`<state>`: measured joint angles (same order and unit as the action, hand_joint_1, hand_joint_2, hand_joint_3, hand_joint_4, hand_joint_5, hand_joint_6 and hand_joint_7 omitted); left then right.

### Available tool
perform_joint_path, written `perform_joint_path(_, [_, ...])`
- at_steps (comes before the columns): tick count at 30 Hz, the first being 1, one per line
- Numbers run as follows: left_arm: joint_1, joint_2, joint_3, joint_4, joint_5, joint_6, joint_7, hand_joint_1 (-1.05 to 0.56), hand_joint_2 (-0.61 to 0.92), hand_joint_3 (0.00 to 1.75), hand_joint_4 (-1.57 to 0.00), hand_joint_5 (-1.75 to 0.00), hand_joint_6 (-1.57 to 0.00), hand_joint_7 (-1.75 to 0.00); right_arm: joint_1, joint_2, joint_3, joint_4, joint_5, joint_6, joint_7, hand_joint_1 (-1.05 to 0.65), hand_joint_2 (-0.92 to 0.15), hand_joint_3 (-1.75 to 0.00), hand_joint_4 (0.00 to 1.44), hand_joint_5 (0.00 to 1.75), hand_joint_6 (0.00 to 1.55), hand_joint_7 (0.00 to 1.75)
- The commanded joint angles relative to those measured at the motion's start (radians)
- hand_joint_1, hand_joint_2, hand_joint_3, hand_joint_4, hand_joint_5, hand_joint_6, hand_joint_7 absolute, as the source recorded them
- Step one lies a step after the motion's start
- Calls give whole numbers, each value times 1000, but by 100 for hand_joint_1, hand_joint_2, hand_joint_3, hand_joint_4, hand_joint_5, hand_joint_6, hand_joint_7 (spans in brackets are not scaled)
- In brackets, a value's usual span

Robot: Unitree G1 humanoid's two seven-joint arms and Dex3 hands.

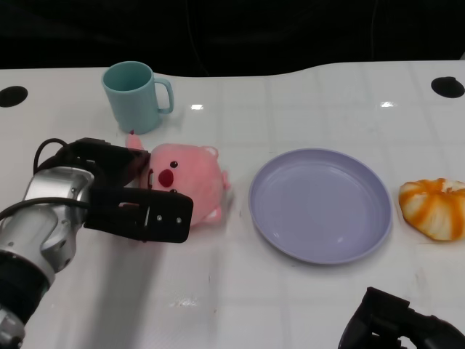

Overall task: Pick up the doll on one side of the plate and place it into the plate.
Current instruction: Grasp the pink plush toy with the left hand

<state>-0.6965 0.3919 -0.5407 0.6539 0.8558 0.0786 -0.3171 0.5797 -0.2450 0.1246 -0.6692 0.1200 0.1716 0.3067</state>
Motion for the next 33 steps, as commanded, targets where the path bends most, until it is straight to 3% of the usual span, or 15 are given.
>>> perform_joint_path(1, [-7, -26, -27, 97, -4, -25, 33, -62, 91, 0, -15, -11, -24, -1, 6, -9, -3, 2, 7, -14, 6, -17, -75, -82, 64, 175, 43, 169])
perform_joint_path(9, [-36, -94, -53, 327, -12, -58, 253, -40, 92, 8, -45, -12, -41, -3, 13, -8, 2, -3, -3, -19, 7, -18, -75, -81, 63, 175, 44, 169])
perform_joint_path(11, [-23, -95, -35, 357, -34, -96, 346, -31, 92, 10, -67, -19, -60, -8, 15, -9, 4, -8, -7, -17, 5, -17, -75, -81, 63, 175, 44, 170])
perform_joint_path(12, [-20, -95, -31, 372, -41, -116, 388, -29, 92, 8, -81, -27, -72, -10, 16, -9, 5, -9, -8, -17, 5, -17, -75, -81, 64, 175, 44, 170])
perform_joint_path(13, [-18, -97, -27, 388, -50, -133, 422, -29, 92, 6, -86, -53, -86, -7, 17, -8, 5, -9, -8, -18, 5, -17, -75, -81, 64, 175, 44, 170])
perform_joint_path(15, [-20, -97, -35, 416, -48, -151, 468, -28, 92, 7, -79, -123, -101, -5, 18, -5, 7, -8, -6, -20, 5, -17, -75, -82, 64, 175, 44, 170])
perform_joint_path(17, [-22, -98, -38, 436, -47, -160, 499, -29, 92, 10, -76, -164, -115, -9, 16, -6, 9, -9, -8, -18, 4, -17, -75, -82, 64, 175, 44, 170])
perform_joint_path(22, [-16, -91, -35, 443, -54, -179, 543, -29, 92, 26, -70, -174, -118, -13, 12, -6, 10, -7, -7, -23, 4, -17, -75, -82, 65, 175, 44, 170])
perform_joint_path(23, [-10, -88, -32, 440, -58, -186, 558, -28, 92, 27, -72, -174, -109, -37, 12, -6, 11, -7, -8, -26, 4, -17, -75, -82, 65, 175, 44, 170])
perform_joint_path(24, [-6, -87, -30, 440, -61, -191, 568, -28, 92, 27, -74, -175, -93, -79, 11, -5, 11, -6, -9, -28, 3, -17, -74, -82, 65, 175, 44, 170])
perform_joint_path(25, [-1, -85, -26, 439, -68, -199, 580, -27, 92, 27, -75, -175, -80, -108, 11, -5, 12, -5, -11, -29, 3, -18, -74, -82, 65, 175, 44, 170])
perform_joint_path(28, [16, -79, -14, 431, -88, -219, 612, -27, 92, 28, -75, -175, -70, -133, 10, -7, 12, -5, -11, -27, 3, -18, -74, -82, 65, 175, 44, 170])
perform_joint_path(29, [22, -77, -8, 426, -97, -230, 624, -25, 92, 28, -78, -175, -62, -156, 9, -6, 12, -3, -10, -29, 4, -18, -74, -82, 65, 175, 44, 170])
perform_joint_path(30, [31, -73, 3, 419, -110, -247, 636, -24, 92, 28, -79, -175, -59, -165, 8, -5, 13, -2, -9, -30, 3, -18, -74, -82, 65, 175, 44, 169])
perform_joint_path(33, [55, -63, 44, 377, -155, -265, 644, -22, 92, 29, -83, -175, -60, -174, 4, -2, 18, -3, -15, -26, -2, -18, -75, -82, 65, 175, 44, 169])
